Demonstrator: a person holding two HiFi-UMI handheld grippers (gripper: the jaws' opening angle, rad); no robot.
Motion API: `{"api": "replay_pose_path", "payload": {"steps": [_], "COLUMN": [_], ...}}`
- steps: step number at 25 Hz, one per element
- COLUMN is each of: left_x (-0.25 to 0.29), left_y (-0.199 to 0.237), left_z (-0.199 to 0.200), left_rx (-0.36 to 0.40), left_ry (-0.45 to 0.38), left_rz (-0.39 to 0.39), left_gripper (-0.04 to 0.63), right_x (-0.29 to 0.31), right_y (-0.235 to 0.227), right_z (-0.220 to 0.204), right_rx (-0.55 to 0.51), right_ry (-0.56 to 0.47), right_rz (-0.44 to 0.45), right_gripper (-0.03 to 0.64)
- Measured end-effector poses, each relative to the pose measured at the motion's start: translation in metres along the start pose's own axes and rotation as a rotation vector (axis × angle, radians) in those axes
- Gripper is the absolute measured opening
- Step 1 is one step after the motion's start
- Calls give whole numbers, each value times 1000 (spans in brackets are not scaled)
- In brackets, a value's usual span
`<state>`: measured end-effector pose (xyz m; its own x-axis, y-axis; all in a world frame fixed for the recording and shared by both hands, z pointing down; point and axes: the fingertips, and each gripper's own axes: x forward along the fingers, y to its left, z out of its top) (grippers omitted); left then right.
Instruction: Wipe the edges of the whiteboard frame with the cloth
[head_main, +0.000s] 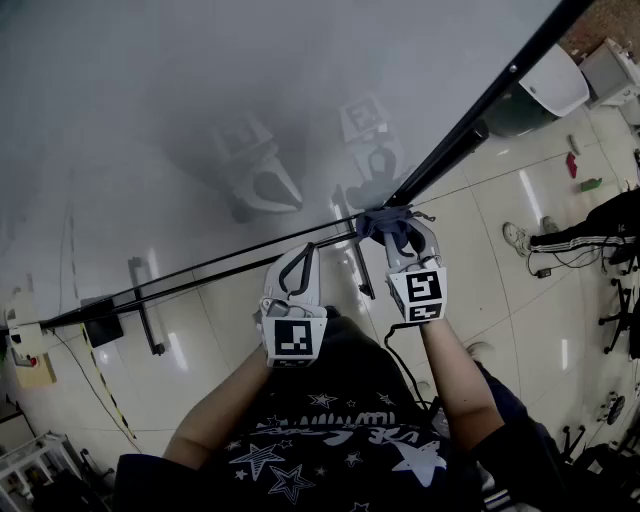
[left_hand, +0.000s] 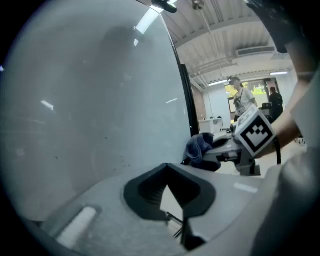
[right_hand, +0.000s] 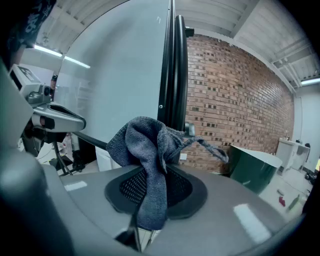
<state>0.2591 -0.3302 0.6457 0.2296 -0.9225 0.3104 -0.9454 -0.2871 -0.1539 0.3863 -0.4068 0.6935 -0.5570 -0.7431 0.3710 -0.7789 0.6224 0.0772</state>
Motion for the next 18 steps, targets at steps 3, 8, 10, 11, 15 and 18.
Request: {"api": "replay_pose_path", "payload": {"steps": [3, 8, 10, 11, 15, 18], "left_x": [1, 1, -1, -3, -12, -24], "left_y": [-1, 2, 3, 4, 10, 24], "left_z": [-5, -7, -9, -9, -5, -13], "left_rx": [-14, -12, -11, -12, -39, -26], "left_ry": [0, -6, -6, -6, -4, 22], "left_rz": [5, 30, 42, 48, 75, 103], "left_gripper": [5, 5, 5, 5, 5, 5], "right_x": [6, 10, 11, 11, 14, 15], "right_y": [3, 4, 7, 8, 20, 38], "right_z": [-2, -1, -3, -4, -1, 5], "right_rx": [-10, 5, 11, 8, -1, -11], "right_ry": [0, -10, -11, -12, -18, -19], "right_rz": [14, 16, 28, 34, 64, 92], "right_gripper": [77, 77, 77, 77, 77, 77]}}
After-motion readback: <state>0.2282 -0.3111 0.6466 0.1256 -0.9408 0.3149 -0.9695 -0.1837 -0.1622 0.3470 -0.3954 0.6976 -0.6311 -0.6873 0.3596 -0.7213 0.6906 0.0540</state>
